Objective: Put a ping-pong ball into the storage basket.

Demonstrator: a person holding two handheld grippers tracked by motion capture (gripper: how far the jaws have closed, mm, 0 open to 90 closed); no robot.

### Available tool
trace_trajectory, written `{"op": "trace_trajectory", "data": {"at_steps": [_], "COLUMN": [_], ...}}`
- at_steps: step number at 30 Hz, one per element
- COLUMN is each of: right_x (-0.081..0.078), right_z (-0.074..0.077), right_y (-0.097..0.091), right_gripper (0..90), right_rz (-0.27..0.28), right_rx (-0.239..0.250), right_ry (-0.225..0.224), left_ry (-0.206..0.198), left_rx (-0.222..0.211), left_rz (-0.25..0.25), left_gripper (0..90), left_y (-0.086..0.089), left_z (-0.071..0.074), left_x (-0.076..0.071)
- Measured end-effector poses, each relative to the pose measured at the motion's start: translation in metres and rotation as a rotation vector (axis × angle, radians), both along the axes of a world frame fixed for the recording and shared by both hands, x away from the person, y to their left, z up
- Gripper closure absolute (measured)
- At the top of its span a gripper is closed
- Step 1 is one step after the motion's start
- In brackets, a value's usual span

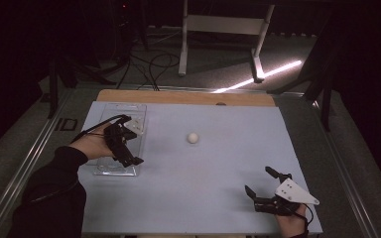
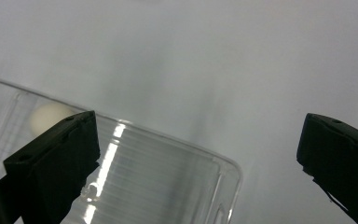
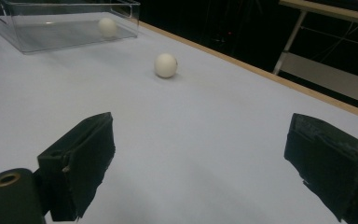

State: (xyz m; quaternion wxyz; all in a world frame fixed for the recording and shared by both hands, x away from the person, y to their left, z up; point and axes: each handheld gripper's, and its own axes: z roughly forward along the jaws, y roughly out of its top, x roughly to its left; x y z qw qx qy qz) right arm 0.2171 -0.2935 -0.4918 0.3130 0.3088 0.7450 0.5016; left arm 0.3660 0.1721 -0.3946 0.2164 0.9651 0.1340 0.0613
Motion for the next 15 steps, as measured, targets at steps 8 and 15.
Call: {"op": "trace_trajectory", "data": {"at_steps": [8,15], "right_x": [0.000,0.000], "right_z": [0.000,0.000], "right_y": [0.000,0.000], "right_gripper": [8.3,8.3], "right_rz": [0.001,-0.001], "right_rx": [0.002,0.000], "right_ry": [0.000,0.001], "left_ry": [0.010,0.018], "left_rx": [-0.010,-0.042], "left_rz": [0.006,0.006], "left_gripper": [0.2,0.2], "left_y": [-0.007,-0.017], "left_z": [-0.001,0.004], "left_x": [-0.001,-0.003]}}
